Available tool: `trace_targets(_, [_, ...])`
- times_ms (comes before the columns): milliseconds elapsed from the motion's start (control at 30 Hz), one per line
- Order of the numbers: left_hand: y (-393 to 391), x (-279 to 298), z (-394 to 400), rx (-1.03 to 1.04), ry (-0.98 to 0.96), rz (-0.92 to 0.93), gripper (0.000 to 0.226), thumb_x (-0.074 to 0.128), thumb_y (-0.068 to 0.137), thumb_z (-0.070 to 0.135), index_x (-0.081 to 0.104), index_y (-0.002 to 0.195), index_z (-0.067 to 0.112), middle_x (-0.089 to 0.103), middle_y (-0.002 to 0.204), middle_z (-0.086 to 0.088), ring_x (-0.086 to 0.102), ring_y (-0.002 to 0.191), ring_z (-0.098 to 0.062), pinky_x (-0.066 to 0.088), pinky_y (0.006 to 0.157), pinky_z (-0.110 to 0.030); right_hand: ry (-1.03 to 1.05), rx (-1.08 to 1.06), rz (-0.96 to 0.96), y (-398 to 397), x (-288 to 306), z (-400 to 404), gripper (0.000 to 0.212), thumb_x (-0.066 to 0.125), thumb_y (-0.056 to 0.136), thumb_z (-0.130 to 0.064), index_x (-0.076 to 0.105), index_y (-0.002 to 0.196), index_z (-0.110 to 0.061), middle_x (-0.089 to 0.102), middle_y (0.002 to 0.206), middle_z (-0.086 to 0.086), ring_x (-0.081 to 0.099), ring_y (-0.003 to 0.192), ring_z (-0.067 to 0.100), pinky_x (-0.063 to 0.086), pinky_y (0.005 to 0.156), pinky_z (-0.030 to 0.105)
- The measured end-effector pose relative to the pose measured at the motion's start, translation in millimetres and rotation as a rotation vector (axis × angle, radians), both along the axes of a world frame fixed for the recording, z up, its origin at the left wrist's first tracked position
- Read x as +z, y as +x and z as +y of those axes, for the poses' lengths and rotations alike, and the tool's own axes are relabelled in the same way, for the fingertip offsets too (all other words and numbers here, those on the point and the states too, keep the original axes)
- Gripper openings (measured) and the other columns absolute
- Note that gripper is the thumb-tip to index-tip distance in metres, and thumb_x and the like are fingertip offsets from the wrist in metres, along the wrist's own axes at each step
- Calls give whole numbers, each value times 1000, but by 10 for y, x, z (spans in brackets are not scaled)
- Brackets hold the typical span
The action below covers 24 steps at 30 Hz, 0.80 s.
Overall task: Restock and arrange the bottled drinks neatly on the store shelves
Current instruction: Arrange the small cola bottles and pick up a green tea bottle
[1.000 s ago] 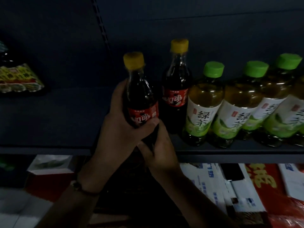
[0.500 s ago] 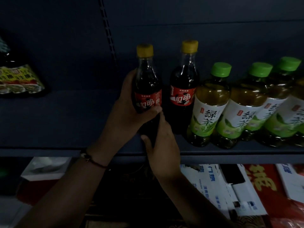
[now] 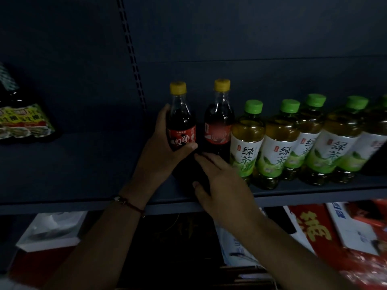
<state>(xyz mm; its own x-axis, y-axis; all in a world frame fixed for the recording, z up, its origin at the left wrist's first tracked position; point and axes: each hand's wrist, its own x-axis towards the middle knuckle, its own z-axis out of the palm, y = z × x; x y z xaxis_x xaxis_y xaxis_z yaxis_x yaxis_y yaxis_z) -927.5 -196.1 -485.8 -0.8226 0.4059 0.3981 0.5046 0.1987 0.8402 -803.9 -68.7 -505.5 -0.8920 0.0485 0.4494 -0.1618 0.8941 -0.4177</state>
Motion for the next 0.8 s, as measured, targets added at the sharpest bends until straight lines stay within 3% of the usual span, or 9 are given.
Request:
trace_targets(100, [82, 61, -21, 62, -55, 20, 115, 82, 76, 40, -2, 155, 41, 26, 158, 13, 32, 140, 0, 35, 113, -35, 103, 8, 84, 189, 419, 130, 54, 62, 84, -25, 51, 136, -15, 53, 135, 4, 53, 116, 18, 42, 95, 23])
trace_targets(167, [194, 172, -30, 136, -73, 110, 118, 82, 74, 43, -5, 155, 39, 16, 160, 12, 20, 144, -2, 26, 117, -38, 162, -13, 135, 266, 691, 236, 52, 60, 85, -25, 54, 135, -13, 53, 136, 6, 54, 118, 20, 43, 96, 25])
trace_targets(300, [359, 548, 73, 289, -305, 609, 105, 75, 78, 48, 9, 157, 26, 9, 164, -8, 5, 152, -27, 9, 121, -49, 328, -123, 176, 218, 1084, 522, 52, 64, 85, -24, 53, 134, -11, 53, 135, 12, 51, 122, 29, 36, 104, 35])
trace_targets(433, [264, 824, 346, 273, -608, 919, 97, 72, 78, 50, 23, 155, 18, 19, 162, -14, 9, 150, -39, 5, 117, -64, 484, -267, -42, 26, 1224, 770, 64, 55, 91, -40, 35, 147, -15, 39, 151, 10, 26, 143, 29, 11, 118, 43])
trace_targets(533, [197, 809, 480, 240, -751, 959, 98, 75, 76, 51, 28, 153, 13, 29, 159, -11, 13, 150, -39, 4, 116, -67, 485, -272, -144, -34, 1193, 845, 62, 46, 95, -44, 28, 149, -19, 40, 151, 5, 21, 146, 25, 2, 119, 42])
trace_targets(633, [150, 713, 507, 247, -765, 981, 104, 78, 71, 50, 29, 153, 9, 34, 157, -10, 18, 149, -36, 5, 117, -64, 448, -237, -117, -14, 1200, 875, 59, 51, 94, -44, 37, 145, -19, 48, 145, 5, 30, 142, 22, 3, 120, 38])
trace_targets(800, [135, 667, 507, 221, -743, 941, 112, 72, 72, 62, 21, 156, 10, 24, 162, -10, 8, 151, -34, -7, 118, -56, 223, -85, -7, 110, 1234, 930, 42, 67, 86, -35, 59, 124, -19, 69, 104, -1, 63, 100, 15, 14, 119, 34])
